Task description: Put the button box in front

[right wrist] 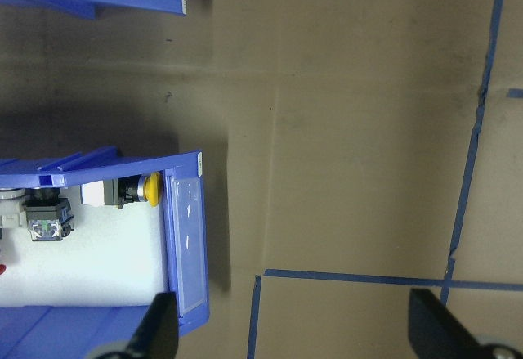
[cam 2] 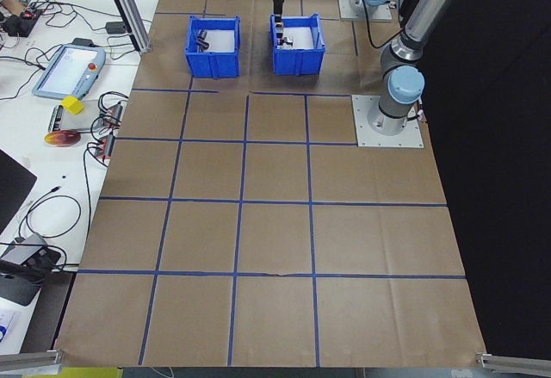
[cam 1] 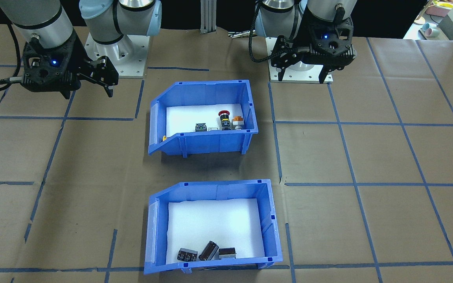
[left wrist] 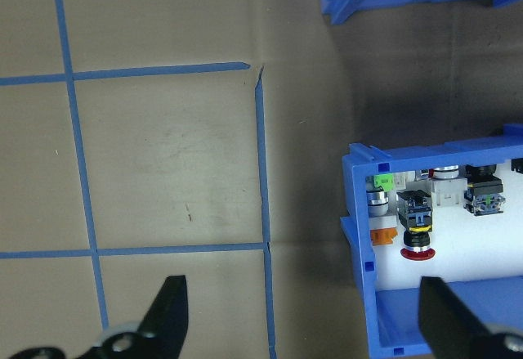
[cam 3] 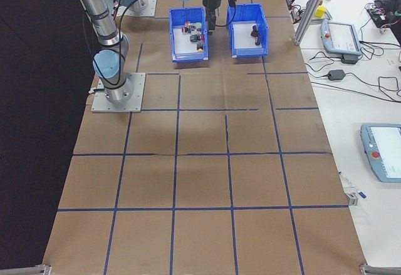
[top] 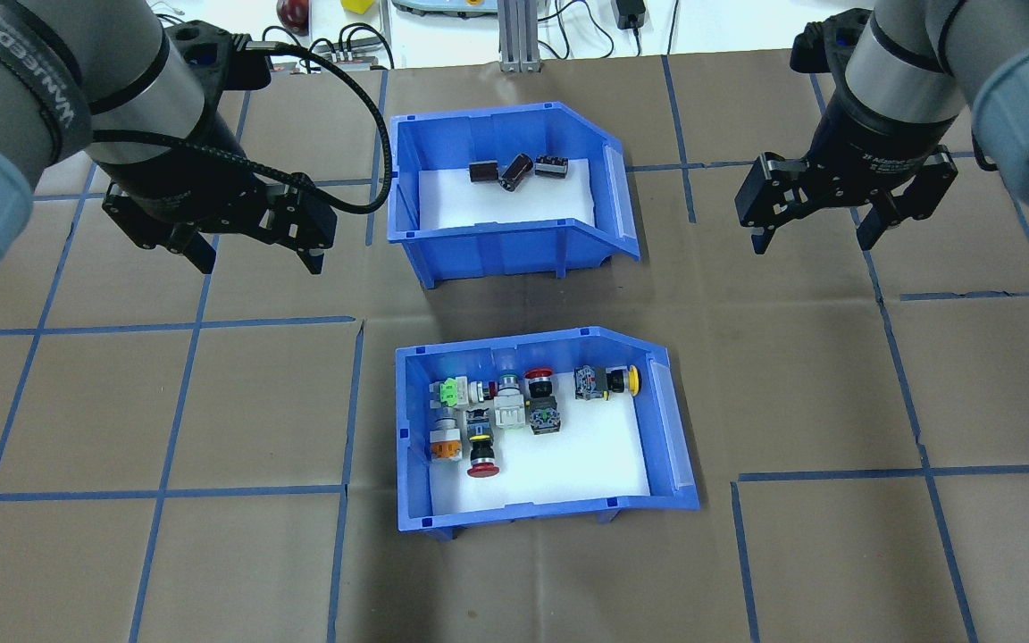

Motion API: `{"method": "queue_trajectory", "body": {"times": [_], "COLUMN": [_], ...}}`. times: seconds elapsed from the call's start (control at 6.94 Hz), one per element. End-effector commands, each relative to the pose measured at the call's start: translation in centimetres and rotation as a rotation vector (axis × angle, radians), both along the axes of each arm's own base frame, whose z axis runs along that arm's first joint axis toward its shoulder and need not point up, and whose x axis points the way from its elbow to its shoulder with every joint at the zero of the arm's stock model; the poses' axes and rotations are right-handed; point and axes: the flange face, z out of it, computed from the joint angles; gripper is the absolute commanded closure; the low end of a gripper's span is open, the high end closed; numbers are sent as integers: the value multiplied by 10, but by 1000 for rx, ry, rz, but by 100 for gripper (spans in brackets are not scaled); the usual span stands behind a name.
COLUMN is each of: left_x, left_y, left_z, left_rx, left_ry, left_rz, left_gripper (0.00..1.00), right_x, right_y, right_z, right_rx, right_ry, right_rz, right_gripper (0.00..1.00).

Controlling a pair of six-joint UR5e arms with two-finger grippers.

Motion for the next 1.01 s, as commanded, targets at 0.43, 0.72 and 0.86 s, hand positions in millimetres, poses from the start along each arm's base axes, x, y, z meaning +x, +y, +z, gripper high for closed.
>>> {"method": "queue_trajectory", "body": {"times": [0.43, 0.72, 0.86], "left_x": [3, 3, 2], "left_y": [-10, -17, -16], "left_z": [-10, -12, -19], "left_rx": [-1, -30, -8], "left_ry": [3, 2, 5], "left_rz": [15, 181, 270], "left_gripper": [1, 1, 1], "right_x": [17, 76, 103], "right_y": [-76, -111, -122], "right_z": [-42, -49, -51], "right_rx": [-10, -15, -23], "right_ry": [-32, -23, -27], "right_rz": [419, 660, 810], "right_gripper": [0, 0, 0]}}
